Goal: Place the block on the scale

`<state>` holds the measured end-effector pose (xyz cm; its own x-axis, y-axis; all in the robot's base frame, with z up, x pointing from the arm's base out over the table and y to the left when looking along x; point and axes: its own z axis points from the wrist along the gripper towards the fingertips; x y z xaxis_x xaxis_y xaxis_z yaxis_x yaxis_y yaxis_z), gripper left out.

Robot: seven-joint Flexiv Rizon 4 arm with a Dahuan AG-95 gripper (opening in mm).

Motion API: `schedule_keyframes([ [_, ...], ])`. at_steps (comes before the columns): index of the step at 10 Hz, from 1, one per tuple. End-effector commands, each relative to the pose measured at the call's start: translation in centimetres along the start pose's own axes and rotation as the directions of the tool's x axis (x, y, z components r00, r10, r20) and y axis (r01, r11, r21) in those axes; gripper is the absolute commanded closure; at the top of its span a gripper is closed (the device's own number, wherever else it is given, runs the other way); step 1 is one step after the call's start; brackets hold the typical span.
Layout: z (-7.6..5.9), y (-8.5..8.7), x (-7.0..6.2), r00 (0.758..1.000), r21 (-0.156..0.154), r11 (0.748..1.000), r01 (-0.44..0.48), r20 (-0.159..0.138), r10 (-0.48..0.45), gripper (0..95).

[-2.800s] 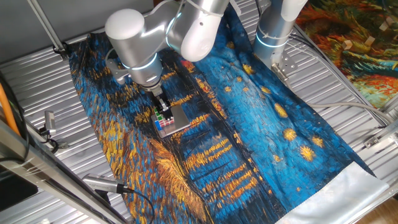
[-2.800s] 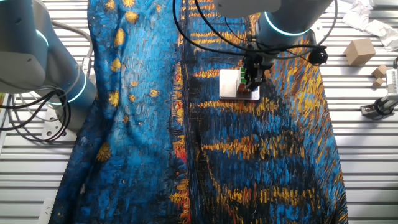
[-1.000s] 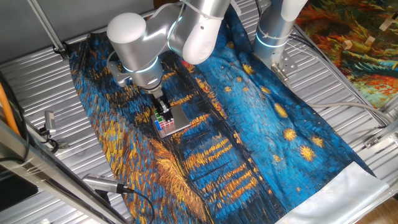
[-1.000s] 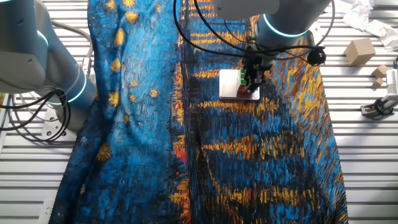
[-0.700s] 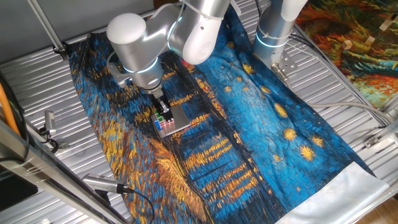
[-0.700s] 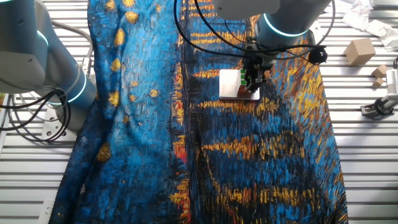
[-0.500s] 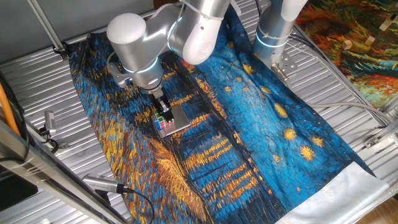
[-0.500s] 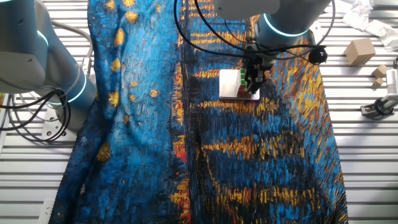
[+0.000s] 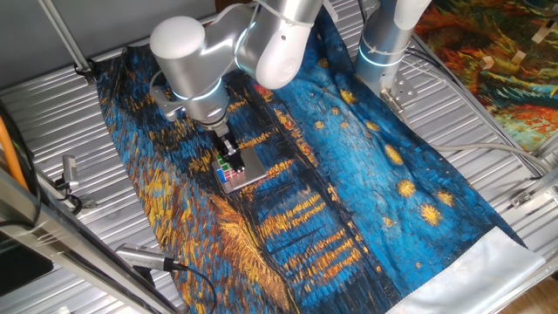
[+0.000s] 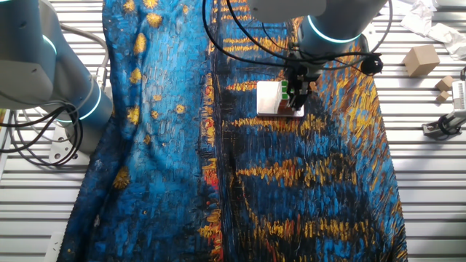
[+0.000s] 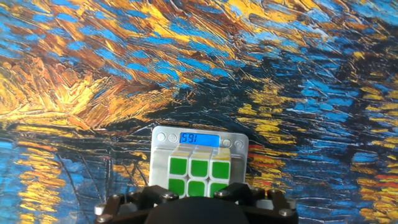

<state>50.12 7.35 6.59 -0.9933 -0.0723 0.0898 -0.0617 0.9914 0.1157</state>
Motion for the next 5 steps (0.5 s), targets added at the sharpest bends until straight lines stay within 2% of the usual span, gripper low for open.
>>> schedule_keyframes([
  [1,-0.9,0.3,0.0,1.0,0.0,1.0,0.004,0.001,-0.004,19.0],
  [5,-2.4,0.8,0.2,1.0,0.001,1.0,0.001,-0.002,-0.001,19.0],
])
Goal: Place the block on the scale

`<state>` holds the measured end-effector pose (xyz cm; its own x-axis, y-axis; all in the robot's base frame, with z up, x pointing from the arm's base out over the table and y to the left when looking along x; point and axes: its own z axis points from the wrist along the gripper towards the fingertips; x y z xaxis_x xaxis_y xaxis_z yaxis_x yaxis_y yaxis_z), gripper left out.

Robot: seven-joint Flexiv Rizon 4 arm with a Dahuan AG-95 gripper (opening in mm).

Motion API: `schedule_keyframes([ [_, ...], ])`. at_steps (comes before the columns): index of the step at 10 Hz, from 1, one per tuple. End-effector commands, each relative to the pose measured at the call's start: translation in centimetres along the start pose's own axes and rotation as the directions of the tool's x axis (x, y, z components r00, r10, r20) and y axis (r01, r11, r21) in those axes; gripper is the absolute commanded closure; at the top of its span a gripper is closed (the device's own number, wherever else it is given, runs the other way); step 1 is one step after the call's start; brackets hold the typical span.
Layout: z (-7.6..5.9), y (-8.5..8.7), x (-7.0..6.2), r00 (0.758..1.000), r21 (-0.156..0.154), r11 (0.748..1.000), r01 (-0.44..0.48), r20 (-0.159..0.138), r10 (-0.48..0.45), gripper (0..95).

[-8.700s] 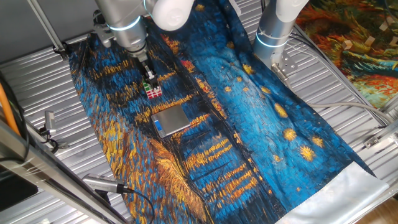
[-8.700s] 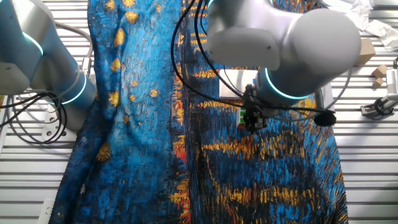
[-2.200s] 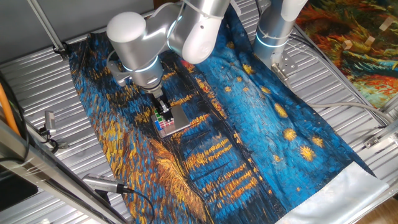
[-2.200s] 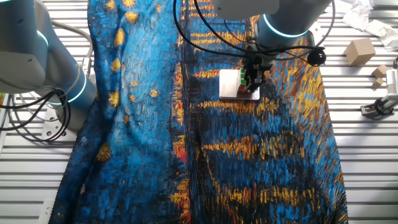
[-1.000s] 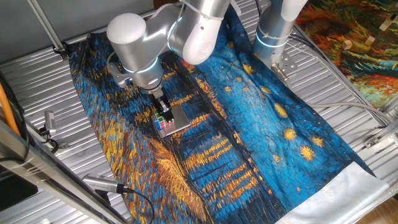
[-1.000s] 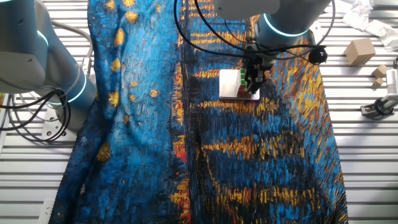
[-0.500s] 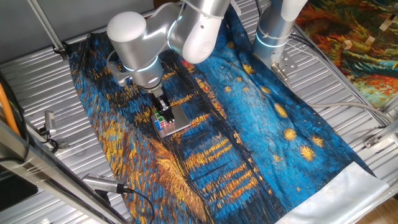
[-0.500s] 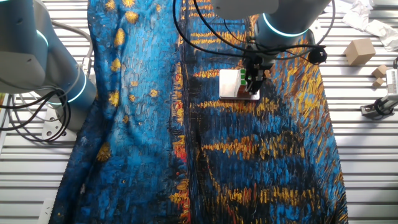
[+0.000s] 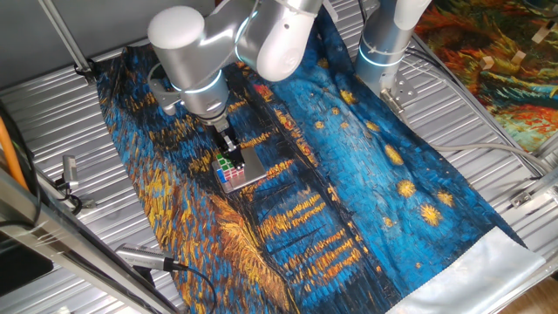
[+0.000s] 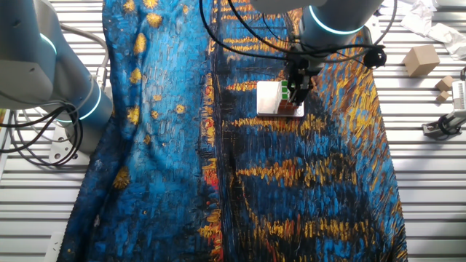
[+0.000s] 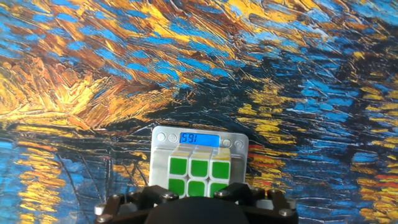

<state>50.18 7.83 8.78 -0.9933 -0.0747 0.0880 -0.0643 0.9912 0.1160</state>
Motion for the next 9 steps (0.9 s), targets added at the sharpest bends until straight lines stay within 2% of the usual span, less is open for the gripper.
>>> schedule_keyframes([
  [1,-0.8,0.3,0.2,1.0,0.004,1.0,0.001,-0.005,-0.001,19.0],
  [2,-1.4,0.6,0.2,1.0,0.004,1.0,0.003,-0.009,-0.003,19.0],
  [3,-1.7,0.7,0.1,1.0,0.003,1.0,0.008,-0.013,-0.008,38.0],
  [5,-2.3,1.0,0.1,0.999,0.003,1.0,0.023,-0.024,-0.022,38.0],
  [9,-2.3,1.0,0.1,0.995,0.013,0.996,0.094,-0.032,-0.093,38.0],
])
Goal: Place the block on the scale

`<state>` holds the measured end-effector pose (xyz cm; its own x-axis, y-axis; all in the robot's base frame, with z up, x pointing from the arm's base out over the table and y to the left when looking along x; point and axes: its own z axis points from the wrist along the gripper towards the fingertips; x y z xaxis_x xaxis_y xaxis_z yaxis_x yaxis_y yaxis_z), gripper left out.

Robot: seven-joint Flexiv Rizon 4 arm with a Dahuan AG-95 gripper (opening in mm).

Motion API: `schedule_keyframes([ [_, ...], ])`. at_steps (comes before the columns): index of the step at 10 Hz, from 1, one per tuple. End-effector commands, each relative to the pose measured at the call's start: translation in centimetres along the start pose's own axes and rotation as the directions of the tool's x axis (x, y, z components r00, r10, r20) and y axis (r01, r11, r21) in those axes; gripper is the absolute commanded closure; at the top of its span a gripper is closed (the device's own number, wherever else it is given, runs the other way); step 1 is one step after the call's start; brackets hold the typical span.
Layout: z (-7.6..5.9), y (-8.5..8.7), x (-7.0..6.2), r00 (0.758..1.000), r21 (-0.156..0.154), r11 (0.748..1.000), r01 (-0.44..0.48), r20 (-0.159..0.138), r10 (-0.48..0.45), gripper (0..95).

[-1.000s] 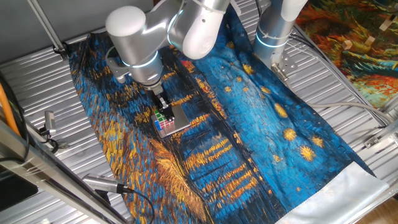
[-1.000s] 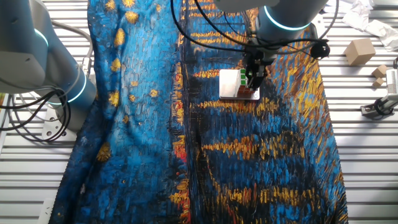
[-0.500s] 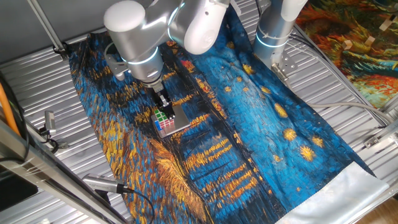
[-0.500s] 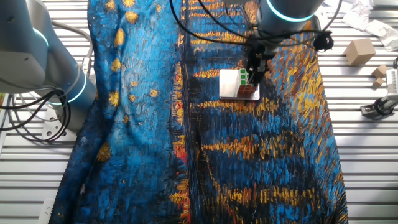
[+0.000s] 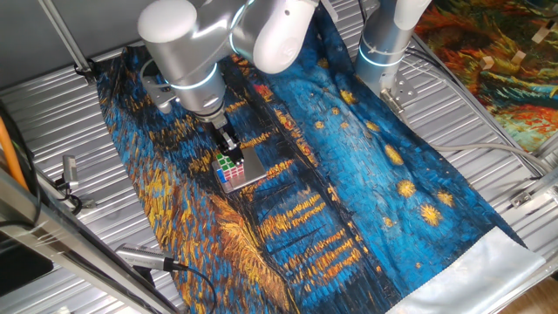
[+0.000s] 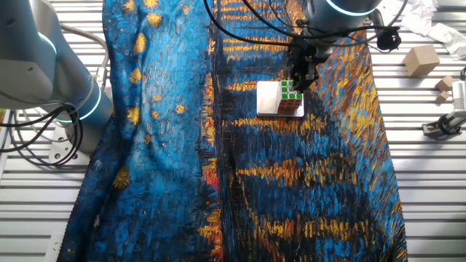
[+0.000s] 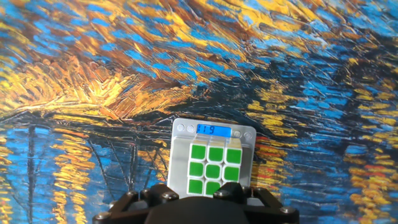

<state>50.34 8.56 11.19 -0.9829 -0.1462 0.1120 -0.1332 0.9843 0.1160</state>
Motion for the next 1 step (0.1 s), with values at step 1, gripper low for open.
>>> schedule_keyframes([
  [1,-0.02,-0.02,0.09,0.999,0.008,0.999,0.032,0.001,-0.032,38.0],
])
